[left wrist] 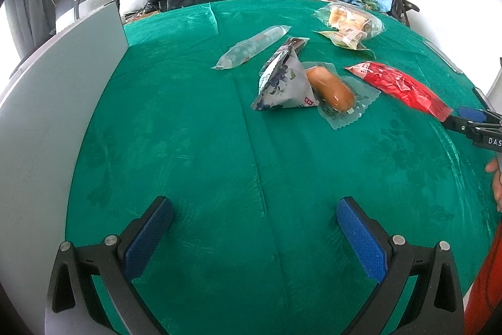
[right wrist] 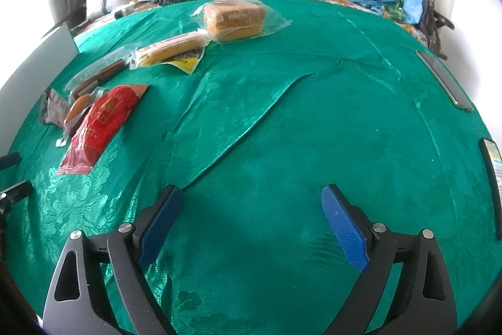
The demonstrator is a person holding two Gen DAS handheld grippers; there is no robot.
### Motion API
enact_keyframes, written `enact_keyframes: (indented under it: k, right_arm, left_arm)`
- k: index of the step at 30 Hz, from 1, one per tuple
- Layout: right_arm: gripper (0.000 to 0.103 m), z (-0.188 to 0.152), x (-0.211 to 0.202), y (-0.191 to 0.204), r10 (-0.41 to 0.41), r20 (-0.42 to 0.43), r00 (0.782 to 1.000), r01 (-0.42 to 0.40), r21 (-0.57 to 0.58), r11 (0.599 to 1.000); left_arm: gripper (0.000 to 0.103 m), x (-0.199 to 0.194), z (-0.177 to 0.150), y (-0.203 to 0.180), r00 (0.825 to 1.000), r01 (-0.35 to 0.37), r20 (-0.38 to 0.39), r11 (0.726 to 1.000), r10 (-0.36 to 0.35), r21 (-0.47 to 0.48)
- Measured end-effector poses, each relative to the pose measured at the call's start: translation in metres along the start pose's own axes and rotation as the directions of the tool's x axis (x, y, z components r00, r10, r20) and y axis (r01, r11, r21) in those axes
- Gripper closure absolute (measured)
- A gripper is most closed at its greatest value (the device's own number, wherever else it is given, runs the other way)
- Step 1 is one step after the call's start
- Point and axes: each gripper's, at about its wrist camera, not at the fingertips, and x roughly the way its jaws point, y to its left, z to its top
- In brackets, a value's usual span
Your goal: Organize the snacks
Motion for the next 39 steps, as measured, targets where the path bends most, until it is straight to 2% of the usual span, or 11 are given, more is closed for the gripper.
enact_keyframes:
  k: [5,8,12,16,20,21,23,24,35,38,39]
  right_arm:
    - [0.007,0.003,0.002,0.002,0.004,-0.014,1.0,-0.004,-0.016,1.0]
    - [0.008,0.021,0.009,0.002,0.033,-0.135,0.99,-0.04,-0.048,0.998]
    - [0.009,0.06,0.004,0.009,0.124,-0.163,0.979,-0.116,0.057,0.992]
    - [0.01,0.096,0.015,0.058,0.231,-0.233,0.945,-0.23,0.031,0.973]
    - [0.012,0.105,0.042,0.112,0.147,-0.329,0.933,-0.197,-0.127,0.972]
    - [0.018,0.105,0.046,0.12,0.125,-0.339,0.933,-0.186,-0.155,0.97]
    - [0.077,0.102,0.052,0.125,0.115,-0.359,0.926,-0.183,-0.164,0.969]
    - [0.081,0.1,0.055,0.124,0.115,-0.376,0.919,-0.185,-0.155,0.97]
    - [0.083,0.029,0.0,0.088,0.143,-0.266,0.953,-0.2,-0.199,0.959]
    - [0.066,0.021,-0.004,0.09,0.162,-0.197,0.967,-0.204,-0.215,0.955]
    - [0.054,0.02,-0.003,0.091,0.179,-0.177,0.968,-0.215,-0.211,0.954]
  left_arm:
    - [0.0,-0.001,0.0,0.0,1.0,0.0,0.001,1.0,0.0,-0.001]
    - [0.0,0.0,0.0,0.0,1.0,0.001,0.0,1.0,-0.001,-0.001]
    - [0.0,0.0,0.001,-0.001,1.0,0.001,0.001,1.0,-0.001,-0.003]
    - [0.0,0.0,0.001,-0.001,1.0,0.002,0.001,1.0,-0.002,-0.004]
    - [0.0,0.0,0.001,-0.001,1.0,0.002,0.002,1.0,-0.002,-0.003]
    - [0.0,0.0,0.001,-0.001,1.0,0.002,0.002,1.0,-0.002,-0.004]
    - [0.0,0.0,0.001,-0.001,1.0,0.002,0.002,1.0,-0.002,-0.004]
    - [0.0,0.0,0.001,-0.001,1.0,0.002,0.002,1.0,-0.002,-0.004]
    - [0.0,-0.001,0.001,-0.001,1.0,0.002,0.002,1.0,-0.002,-0.004]
    - [0.0,-0.001,0.0,-0.001,1.0,0.0,0.002,1.0,0.0,-0.003]
    - [0.0,-0.001,0.0,-0.001,1.0,0.0,0.003,1.0,0.0,-0.004]
